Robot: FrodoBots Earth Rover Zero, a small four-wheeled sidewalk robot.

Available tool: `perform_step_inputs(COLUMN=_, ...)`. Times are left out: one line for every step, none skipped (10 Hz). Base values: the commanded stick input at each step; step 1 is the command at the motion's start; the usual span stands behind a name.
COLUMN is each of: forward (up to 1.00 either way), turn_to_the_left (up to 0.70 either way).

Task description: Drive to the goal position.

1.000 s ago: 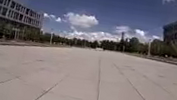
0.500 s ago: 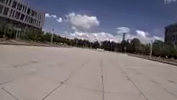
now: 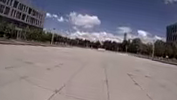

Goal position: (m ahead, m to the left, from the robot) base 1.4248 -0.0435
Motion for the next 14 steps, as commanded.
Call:
perform_step_inputs(forward=0.7, turn_to_the_left=0.0)
perform_step_inputs(forward=0.7, turn_to_the_left=0.0)
perform_step_inputs(forward=0.7, turn_to_the_left=0.0)
perform_step_inputs(forward=0.7, turn_to_the_left=0.0)
perform_step_inputs(forward=0.7, turn_to_the_left=0.0)
perform_step_inputs(forward=0.7, turn_to_the_left=0.0)
perform_step_inputs(forward=0.7, turn_to_the_left=0.0)
perform_step_inputs(forward=0.7, turn_to_the_left=0.0)
perform_step_inputs(forward=0.7, turn_to_the_left=0.0)
perform_step_inputs(forward=0.7, turn_to_the_left=0.0)
perform_step_inputs(forward=0.7, turn_to_the_left=0.0)
perform_step_inputs(forward=0.7, turn_to_the_left=0.0)
perform_step_inputs(forward=0.7, turn_to_the_left=0.0)
perform_step_inputs(forward=0.7, turn_to_the_left=0.0)
